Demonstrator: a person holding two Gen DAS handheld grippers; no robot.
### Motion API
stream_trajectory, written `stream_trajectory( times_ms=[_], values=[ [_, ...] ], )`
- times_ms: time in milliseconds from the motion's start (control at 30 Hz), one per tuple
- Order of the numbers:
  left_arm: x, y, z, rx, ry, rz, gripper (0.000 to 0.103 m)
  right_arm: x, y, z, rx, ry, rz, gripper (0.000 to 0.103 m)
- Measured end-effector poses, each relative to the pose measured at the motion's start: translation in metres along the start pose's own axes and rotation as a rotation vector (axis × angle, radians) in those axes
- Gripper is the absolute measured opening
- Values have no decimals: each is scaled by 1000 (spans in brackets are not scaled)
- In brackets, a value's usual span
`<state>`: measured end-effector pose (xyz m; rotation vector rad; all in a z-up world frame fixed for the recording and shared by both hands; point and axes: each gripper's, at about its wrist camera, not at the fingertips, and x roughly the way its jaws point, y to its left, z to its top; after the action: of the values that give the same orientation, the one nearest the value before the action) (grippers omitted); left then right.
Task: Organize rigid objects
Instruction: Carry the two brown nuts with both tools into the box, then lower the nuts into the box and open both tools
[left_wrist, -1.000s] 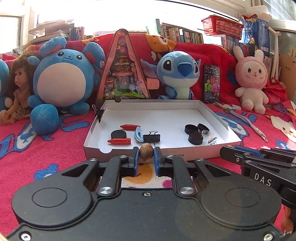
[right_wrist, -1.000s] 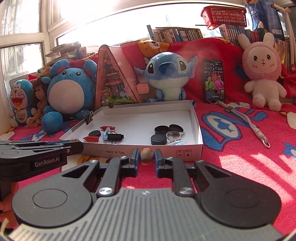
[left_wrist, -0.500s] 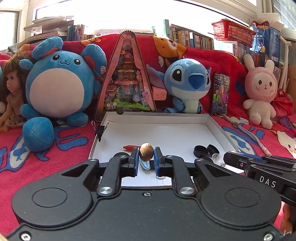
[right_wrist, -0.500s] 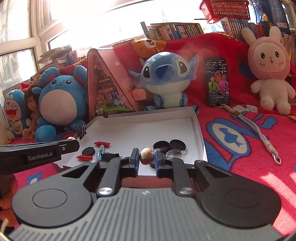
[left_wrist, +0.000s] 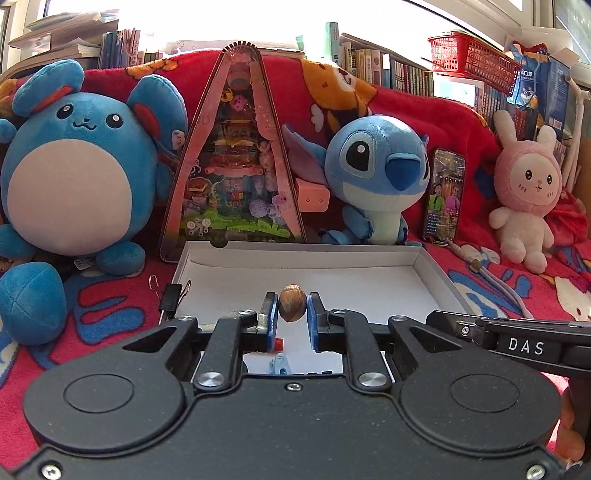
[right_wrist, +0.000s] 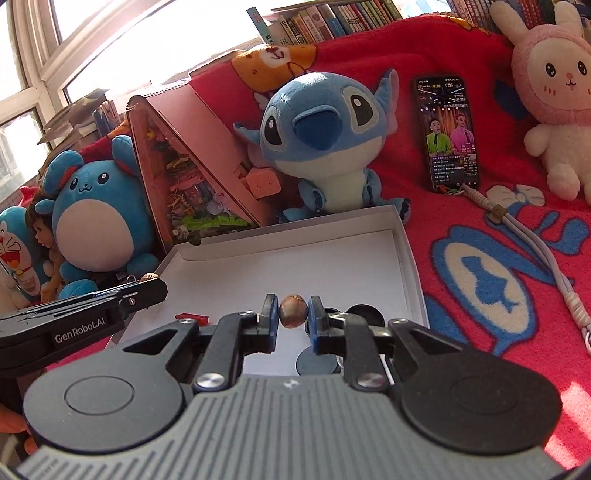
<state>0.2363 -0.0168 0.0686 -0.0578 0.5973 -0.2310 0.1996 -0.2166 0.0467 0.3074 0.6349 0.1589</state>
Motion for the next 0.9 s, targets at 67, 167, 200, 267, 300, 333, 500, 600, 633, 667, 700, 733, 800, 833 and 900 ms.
stream_trajectory(
  times_ms=[67,167,200,267,300,333,500,600,633,667,700,733,800,833,900],
  values=[
    [9,-1,0,0,18,2,16,9,-1,1,24,26,8,20],
    [20,-2,-2,-14,45,3,16,20,-1,0,53,59,19,20],
    [23,-2,-2,-23,52,-3,16,23,-1,-1,60,67,21,20],
    [28,-3,-4,-41,62,-20,16,28,-1,-2,70,83,26,20],
    [30,-4,-5,-44,67,-27,16,30,0,-3,71,89,25,20],
    [31,-5,-6,-45,73,-30,16,32,0,-4,70,94,23,21],
    [38,-9,-10,-38,93,-38,16,37,2,-4,65,106,14,21],
    [42,-10,-12,-38,104,-37,16,40,0,-4,75,109,10,21],
    [43,-10,-13,-39,106,-34,16,41,0,-4,80,110,9,21],
    [44,-10,-14,-38,109,-33,16,42,-1,-5,86,111,9,21],
    [45,-11,-14,-38,110,-34,16,42,-2,-5,91,111,9,21],
    [45,-11,-15,-36,111,-36,16,43,-3,-6,95,112,8,21],
    [47,-13,-16,-29,115,-36,16,44,-5,-6,104,115,6,21],
    [48,-14,-17,-26,117,-35,16,44,-6,-6,107,117,6,21],
    [49,-15,-18,-21,119,-32,16,44,-7,-6,110,116,8,21]
  ],
)
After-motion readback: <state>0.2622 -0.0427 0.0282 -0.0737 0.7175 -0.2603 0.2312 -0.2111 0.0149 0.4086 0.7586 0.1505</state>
